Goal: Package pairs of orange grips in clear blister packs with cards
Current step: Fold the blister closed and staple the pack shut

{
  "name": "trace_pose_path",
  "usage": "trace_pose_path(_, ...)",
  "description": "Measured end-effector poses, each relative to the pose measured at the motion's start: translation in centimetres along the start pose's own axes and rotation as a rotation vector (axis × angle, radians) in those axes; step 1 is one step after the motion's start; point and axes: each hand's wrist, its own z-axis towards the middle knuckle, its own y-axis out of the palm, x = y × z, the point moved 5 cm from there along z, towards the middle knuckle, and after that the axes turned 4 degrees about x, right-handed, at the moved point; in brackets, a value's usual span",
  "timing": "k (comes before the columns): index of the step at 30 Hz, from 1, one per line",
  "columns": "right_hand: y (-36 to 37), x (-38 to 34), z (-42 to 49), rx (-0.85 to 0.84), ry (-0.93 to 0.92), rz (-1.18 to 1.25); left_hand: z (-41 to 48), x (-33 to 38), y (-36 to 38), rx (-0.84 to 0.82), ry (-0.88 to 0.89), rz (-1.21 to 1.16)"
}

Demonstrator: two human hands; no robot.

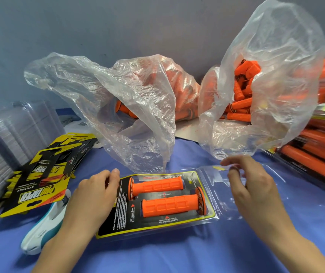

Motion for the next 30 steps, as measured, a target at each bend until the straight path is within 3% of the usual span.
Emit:
trace_pose_path(2,-1.0,0.8,-1.0,0.033,0.172,0.118,-0.4,0.0,-0.5,0.032,-0.014,-0.033)
trace_pose_path(8,-2.6,3.3,-6.6,0.346,0.673,0.438,-2.0,-1.6,-1.8,0.077,-0.119,-0.095)
trace_pose_path(14,-0.7,3.1,-9.4,0.375,0.949,0.894,-3.1,-3.8,-1.4,-0.061,-0.261,-0.094)
trace_pose_path(20,0.2,3.4,-8.0,0.291,0.944,0.874,-2.5,-4.1,0.1,-0.270,-0.332,-0.199)
trace_pose_path(30,1.0,0.7,-7.4,0.306,0.535,0.564,-2.5,-4.0,-0.1,-0.294,-0.342,-0.237)
